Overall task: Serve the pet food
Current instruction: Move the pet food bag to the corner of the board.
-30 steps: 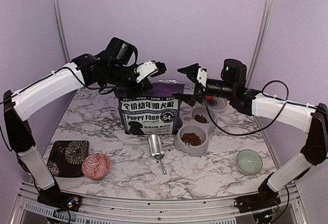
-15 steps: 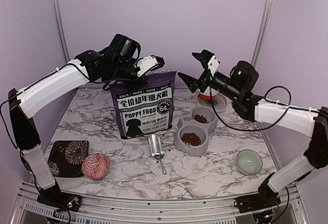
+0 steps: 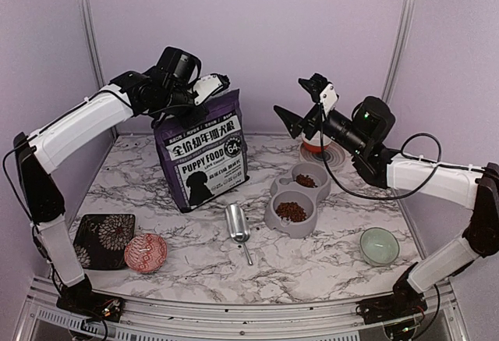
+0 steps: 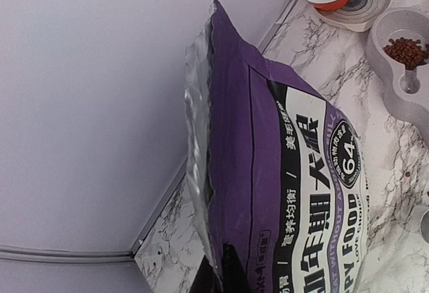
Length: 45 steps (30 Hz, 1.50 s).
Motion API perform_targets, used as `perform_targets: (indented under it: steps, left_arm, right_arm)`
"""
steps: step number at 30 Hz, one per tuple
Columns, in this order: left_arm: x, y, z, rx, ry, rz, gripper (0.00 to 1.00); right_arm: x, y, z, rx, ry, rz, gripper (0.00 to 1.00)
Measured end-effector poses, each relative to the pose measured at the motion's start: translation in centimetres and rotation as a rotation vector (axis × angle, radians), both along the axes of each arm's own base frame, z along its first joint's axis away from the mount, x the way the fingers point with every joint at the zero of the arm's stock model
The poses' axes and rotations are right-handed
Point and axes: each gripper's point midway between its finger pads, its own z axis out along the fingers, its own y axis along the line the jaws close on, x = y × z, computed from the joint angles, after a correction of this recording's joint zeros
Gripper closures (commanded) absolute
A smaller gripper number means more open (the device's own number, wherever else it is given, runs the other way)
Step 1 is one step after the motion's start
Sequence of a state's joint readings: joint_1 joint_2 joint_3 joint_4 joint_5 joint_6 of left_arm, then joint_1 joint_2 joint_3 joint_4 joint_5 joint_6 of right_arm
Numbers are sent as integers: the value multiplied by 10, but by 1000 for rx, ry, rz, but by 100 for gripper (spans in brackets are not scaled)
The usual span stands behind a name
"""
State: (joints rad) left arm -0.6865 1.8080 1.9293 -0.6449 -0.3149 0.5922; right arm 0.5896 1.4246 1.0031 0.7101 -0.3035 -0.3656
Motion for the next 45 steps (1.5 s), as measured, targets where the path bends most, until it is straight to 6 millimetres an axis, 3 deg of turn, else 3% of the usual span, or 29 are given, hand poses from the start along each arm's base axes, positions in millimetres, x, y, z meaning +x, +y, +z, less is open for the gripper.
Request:
perform_targets:
  steps: [10,24,34,35,38,41,45]
  left_arm:
    - [33,64,4,44,-38,203,100]
    - [74,194,14,82,-94,543,100]
    - [83,272,12,37,-101,729,100]
    - [82,281,12,31,-101,748,89]
    - [80,302,8,4,-131,819,36]
    - [73,315,45,-94,-259,878,20]
    - [45,326,106,-246,-429,921,6]
  right_arm:
    - [3,-4,2,32,15,-24,5]
    - [4,-5,-7,50,61,-15,5]
    - [4,-5,-7,65,81,-8,5]
    - [4,-5,-7,68,84,-7,5]
    - [4,-4,-8,72,91,-4,6]
    - [5,-3,-10,74,104,-1,5]
    - [7,-2,-14,77,122,2,5]
